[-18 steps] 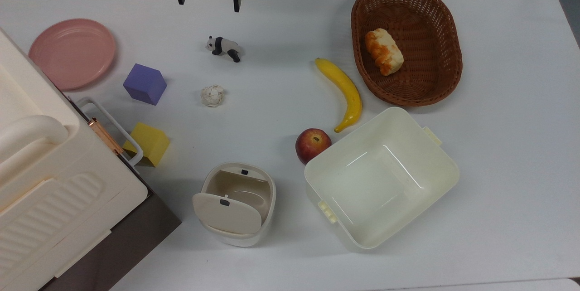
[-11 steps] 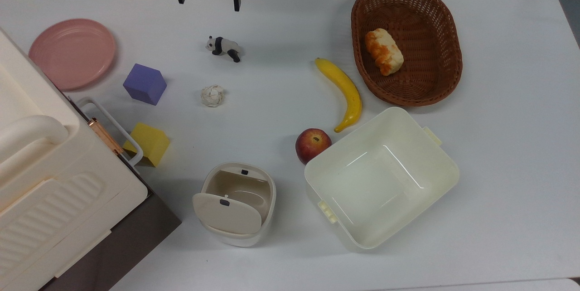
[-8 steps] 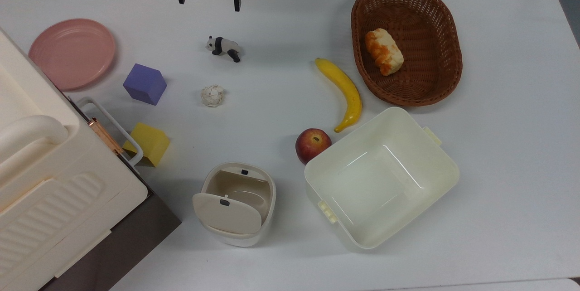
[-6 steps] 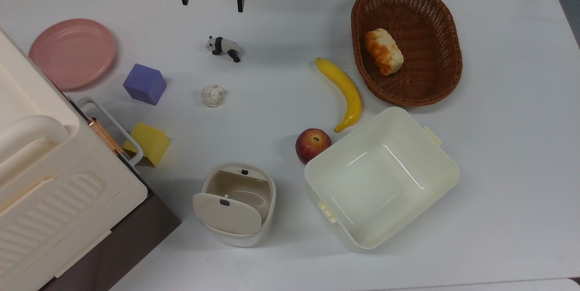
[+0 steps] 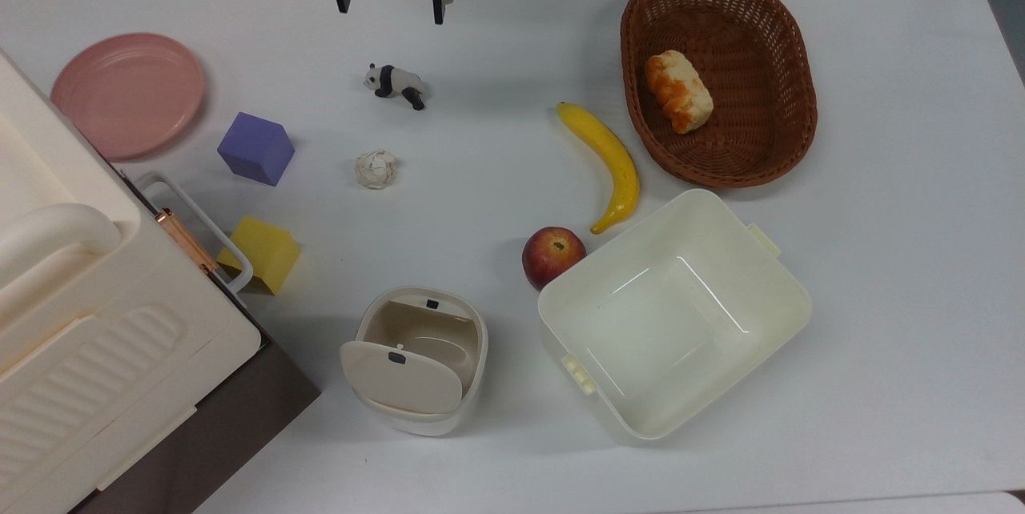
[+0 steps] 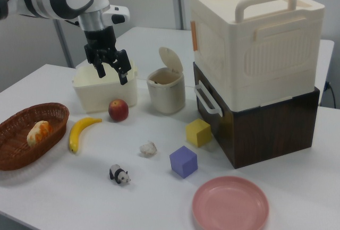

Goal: Grab it up and put it in the trash

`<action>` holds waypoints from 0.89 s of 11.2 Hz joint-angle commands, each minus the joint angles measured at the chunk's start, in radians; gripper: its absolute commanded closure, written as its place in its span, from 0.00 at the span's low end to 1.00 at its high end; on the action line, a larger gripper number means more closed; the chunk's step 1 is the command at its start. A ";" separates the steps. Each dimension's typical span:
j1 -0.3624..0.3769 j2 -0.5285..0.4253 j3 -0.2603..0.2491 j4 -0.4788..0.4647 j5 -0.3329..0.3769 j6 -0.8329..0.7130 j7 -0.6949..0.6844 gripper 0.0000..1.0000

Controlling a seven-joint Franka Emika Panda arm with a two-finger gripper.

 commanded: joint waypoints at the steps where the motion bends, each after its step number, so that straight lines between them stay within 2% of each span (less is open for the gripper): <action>1: 0.009 -0.020 -0.004 -0.024 0.018 -0.022 0.085 0.00; 4: -0.009 -0.017 -0.008 -0.031 0.016 -0.013 0.084 0.00; 10: -0.078 -0.085 -0.008 -0.203 0.011 0.090 0.086 0.00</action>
